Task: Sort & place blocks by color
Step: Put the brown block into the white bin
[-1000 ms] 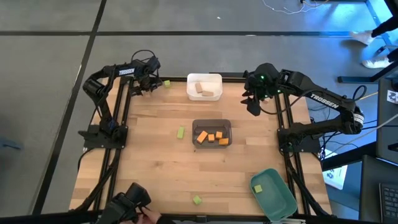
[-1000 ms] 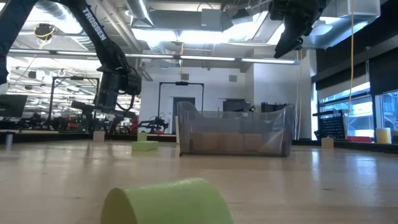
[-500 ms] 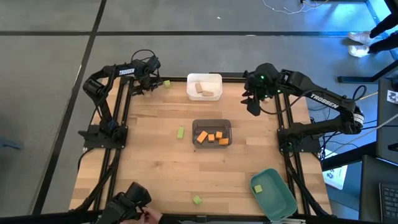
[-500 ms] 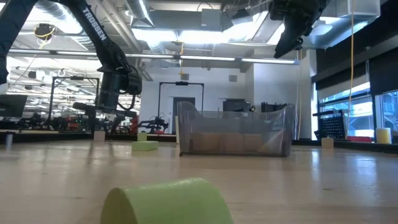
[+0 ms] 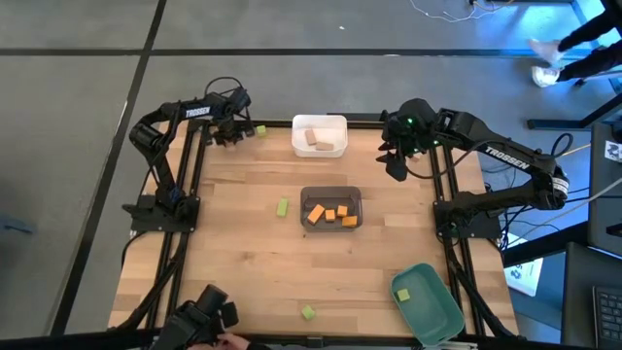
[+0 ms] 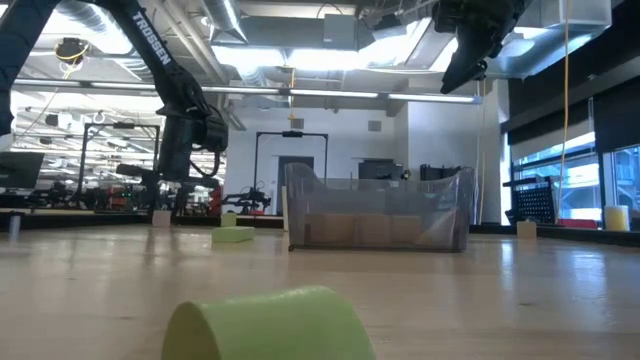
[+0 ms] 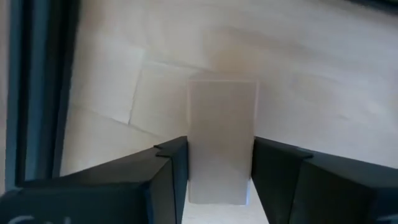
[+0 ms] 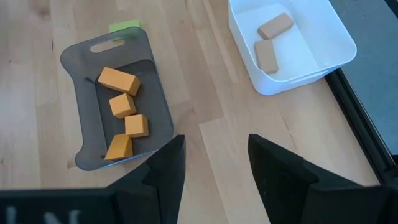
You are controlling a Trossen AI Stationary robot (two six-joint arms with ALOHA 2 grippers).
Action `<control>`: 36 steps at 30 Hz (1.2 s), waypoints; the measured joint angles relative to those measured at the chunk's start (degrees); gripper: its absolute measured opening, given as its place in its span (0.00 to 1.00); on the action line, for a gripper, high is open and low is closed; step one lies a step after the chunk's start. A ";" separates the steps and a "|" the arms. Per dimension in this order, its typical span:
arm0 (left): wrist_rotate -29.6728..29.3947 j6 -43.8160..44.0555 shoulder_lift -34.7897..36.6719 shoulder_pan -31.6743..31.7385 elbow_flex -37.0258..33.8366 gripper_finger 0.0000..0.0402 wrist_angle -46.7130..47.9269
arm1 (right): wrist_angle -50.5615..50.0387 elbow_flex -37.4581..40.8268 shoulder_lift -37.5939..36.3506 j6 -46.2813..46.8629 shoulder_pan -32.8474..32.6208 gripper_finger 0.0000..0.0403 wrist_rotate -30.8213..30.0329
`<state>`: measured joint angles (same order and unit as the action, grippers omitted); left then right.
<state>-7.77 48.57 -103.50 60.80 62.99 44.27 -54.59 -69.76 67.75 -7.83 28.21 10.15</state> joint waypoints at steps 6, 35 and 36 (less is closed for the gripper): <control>1.24 -6.53 0.02 -0.55 0.01 0.29 -0.15 | 0.00 0.00 0.00 0.01 0.02 0.43 0.00; 8.79 -20.80 16.14 -10.06 -0.01 0.29 -11.40 | 0.00 0.00 0.00 0.01 0.02 0.43 0.00; 8.77 -20.82 16.26 -11.15 -0.01 0.29 -13.24 | 0.00 0.00 0.00 0.02 0.01 0.43 0.00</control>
<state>1.00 27.75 -87.24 49.65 62.98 31.03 -54.59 -69.76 67.75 -7.81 28.22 10.15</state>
